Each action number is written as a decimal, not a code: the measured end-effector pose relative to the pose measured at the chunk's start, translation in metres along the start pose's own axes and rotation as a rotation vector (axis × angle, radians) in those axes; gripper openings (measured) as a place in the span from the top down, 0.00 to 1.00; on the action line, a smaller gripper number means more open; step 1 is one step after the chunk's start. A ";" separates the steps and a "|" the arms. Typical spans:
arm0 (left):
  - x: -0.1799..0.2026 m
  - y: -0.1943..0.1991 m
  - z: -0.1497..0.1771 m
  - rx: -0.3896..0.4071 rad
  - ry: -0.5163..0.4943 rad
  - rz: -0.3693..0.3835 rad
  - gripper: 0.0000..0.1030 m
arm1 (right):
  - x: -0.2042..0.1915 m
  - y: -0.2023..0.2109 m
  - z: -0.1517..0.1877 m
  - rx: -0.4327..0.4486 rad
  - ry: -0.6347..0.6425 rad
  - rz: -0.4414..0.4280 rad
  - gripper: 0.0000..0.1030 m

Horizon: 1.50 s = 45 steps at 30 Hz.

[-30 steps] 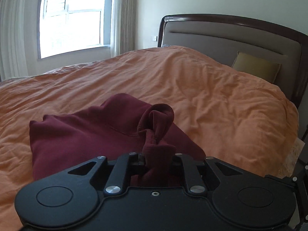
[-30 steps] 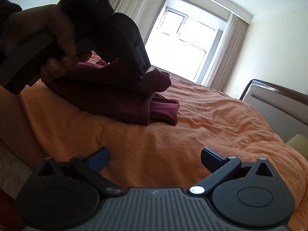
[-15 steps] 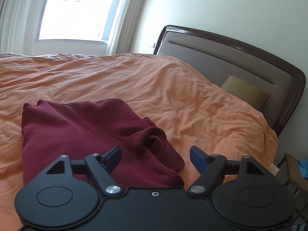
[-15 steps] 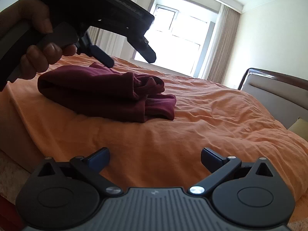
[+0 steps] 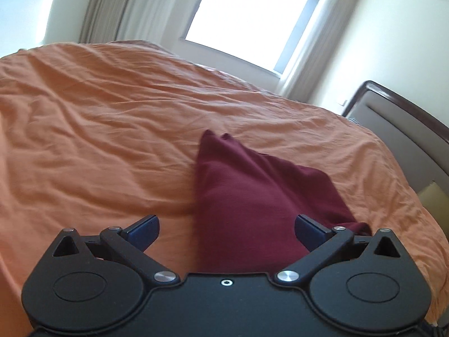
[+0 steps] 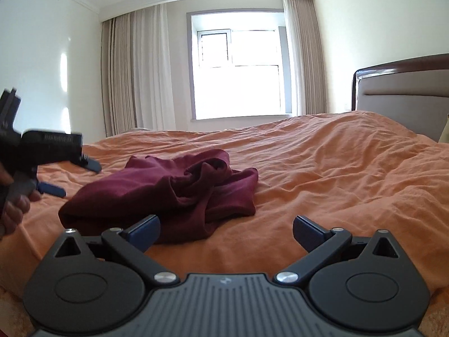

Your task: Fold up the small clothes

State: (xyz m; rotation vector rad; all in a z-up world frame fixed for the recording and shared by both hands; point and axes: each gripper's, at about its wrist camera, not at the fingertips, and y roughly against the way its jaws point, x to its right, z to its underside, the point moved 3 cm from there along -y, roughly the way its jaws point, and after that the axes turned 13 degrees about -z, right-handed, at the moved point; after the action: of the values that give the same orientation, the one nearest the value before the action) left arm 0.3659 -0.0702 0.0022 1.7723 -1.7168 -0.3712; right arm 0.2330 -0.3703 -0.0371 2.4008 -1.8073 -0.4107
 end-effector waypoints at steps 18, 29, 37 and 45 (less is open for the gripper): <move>-0.020 -0.011 0.016 -0.043 -0.020 -0.073 0.01 | 0.032 -0.124 -0.073 -0.164 -0.225 -0.005 0.00; -0.017 -0.012 0.017 -0.044 -0.029 -0.074 0.01 | 0.043 -0.150 -0.054 -0.183 -0.341 -0.012 0.34; -0.012 -0.019 0.020 -0.073 -0.035 -0.014 0.01 | 0.051 -0.133 -0.047 -0.073 -0.395 -0.053 0.80; 0.007 -0.006 0.012 -0.062 -0.041 0.106 0.01 | 0.068 -0.104 -0.061 0.025 -0.395 -0.036 0.83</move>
State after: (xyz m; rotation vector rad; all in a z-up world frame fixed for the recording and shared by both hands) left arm 0.3637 -0.0802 -0.0089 1.6325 -1.8005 -0.4121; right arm 0.3633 -0.4105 -0.0149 2.5084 -1.9212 -0.9293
